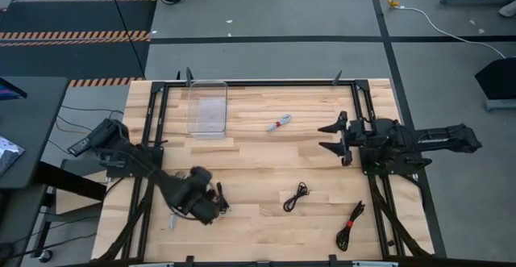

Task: Pick and place USB-C Cables
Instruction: Put the top white charger cable into the transparent bin

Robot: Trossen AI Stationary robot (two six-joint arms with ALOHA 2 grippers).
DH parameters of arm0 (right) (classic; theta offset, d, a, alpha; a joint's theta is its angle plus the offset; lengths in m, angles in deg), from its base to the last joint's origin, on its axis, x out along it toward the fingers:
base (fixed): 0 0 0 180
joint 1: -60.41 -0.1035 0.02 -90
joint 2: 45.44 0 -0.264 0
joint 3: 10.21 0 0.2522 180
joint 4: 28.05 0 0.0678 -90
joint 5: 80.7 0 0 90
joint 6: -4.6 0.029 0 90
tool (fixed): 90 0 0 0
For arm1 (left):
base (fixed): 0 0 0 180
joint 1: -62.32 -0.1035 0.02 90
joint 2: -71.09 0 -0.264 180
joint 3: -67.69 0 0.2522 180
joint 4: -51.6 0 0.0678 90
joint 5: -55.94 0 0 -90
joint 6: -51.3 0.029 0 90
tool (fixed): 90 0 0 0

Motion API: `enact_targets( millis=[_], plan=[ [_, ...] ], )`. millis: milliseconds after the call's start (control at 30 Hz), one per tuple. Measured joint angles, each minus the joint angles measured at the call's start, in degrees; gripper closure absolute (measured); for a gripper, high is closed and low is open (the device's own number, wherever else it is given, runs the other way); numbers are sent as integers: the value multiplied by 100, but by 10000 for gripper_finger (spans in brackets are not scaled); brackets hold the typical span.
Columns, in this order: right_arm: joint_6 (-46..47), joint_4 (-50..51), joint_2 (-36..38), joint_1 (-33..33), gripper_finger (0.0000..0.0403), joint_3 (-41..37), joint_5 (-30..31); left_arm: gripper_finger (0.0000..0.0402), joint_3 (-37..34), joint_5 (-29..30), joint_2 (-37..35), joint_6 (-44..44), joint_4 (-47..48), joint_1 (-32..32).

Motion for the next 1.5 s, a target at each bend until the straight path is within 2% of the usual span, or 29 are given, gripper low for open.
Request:
enact_targets(
  millis=[133, 300, 433, 567, 767, 933, 1133, 1267, 1500],
  plan=[
    [-159, 13, -1039, 0, 153, 743, 53, 168, 523, 1261, 0, 1459, -66, -424],
    [-434, 680, -2536, 18, 153, 1887, 176, 168, 1022, 2219, 0, 3641, -825, -915],
    [-803, 1615, -3744, 98, 153, 2759, 573, 168, 1113, 2307, -2, 5411, -1678, -1193],
    [-1124, 2228, -4882, 252, 153, 3219, 630, 168, 1113, 2227, -2, 6304, -1878, -1361],
    [-1705, 2352, -6304, 626, 154, 3459, 810, 168, 1098, 2200, -2, 7018, -2172, -1190],
    [-2134, 2201, -7157, 1058, 157, 3918, 1079, 168, 1098, 2181, -2, 7258, -2236, -864],
    [-2731, 2372, -7991, 1538, 162, 4653, 1060, 168, 1096, 2199, -2, 7227, -2194, -395],
    [-2990, 2772, -8446, 1763, 166, 5130, 777, 168, 1096, 2336, -2, 6884, -1955, -114],
    [-3288, 3170, -8872, 1928, 180, 5434, 383, 168, 1094, 2598, -2, 6279, -1784, 210]
  ],
)
